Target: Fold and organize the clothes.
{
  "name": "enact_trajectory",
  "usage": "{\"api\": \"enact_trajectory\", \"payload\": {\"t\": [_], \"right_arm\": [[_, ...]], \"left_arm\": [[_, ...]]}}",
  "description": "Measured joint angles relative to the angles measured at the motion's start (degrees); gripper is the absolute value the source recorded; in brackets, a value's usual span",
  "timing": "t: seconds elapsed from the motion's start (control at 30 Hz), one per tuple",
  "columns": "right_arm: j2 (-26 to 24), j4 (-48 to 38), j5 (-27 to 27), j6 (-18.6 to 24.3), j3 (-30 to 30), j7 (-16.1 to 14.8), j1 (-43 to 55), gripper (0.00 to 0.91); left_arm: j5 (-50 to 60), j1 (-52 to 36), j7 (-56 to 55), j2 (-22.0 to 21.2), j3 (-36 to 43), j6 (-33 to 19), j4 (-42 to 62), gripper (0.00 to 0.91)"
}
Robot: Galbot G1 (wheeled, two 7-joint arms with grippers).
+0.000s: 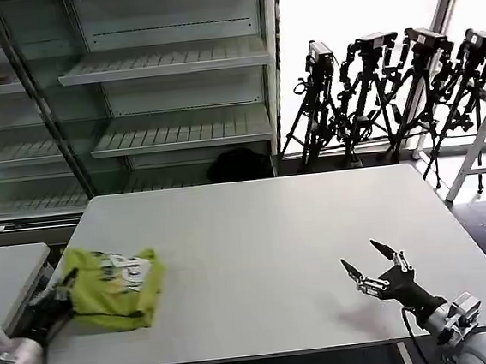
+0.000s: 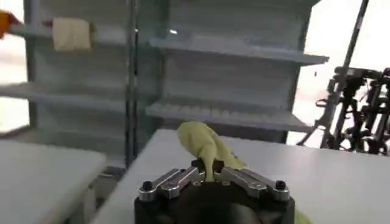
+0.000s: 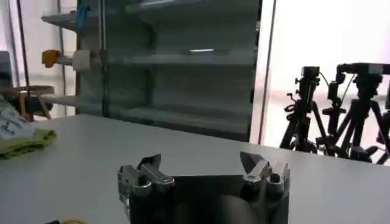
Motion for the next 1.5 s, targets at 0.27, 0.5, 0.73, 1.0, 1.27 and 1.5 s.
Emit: {"api": "enact_trajectory", "payload": {"t": [0.27,0.5,0.73,1.0,1.27,1.5], "right_arm": [[0.0,0.2,-0.1,0.0,-0.2,-0.6,0.3,0.907],[0.0,0.5,-0.1,0.0,0.2,-0.7,0.0,0.907],[0.2,0.5,-0.5,0.0,-0.2,-0.7,0.1,0.907],[0.9,0.5,-1.1,0.7,-0.1,-0.9,-0.5,0.907],[1.3,0.6,-1.6,0.1,-0.8,-0.5,0.3,0.907],[1.8,0.5,-1.9,-1.0,-2.0,0.2,1.7,0.907]], "left_arm": [[1.9,-0.8,6.3,11.2,-7.4,-1.9,2.4,0.000],[13.8,-3.0,12.9,11.0,2.1,-6.9,5.4,0.000],[23.1,-6.4,15.3,5.9,16.7,-9.7,6.9,0.010],[26.9,-11.7,14.3,4.7,26.3,-9.5,5.7,0.030],[27.3,-18.4,8.6,3.6,34.7,-6.5,4.7,0.907],[26.2,-23.5,1.7,2.6,40.4,-2.8,1.2,0.907]]}}
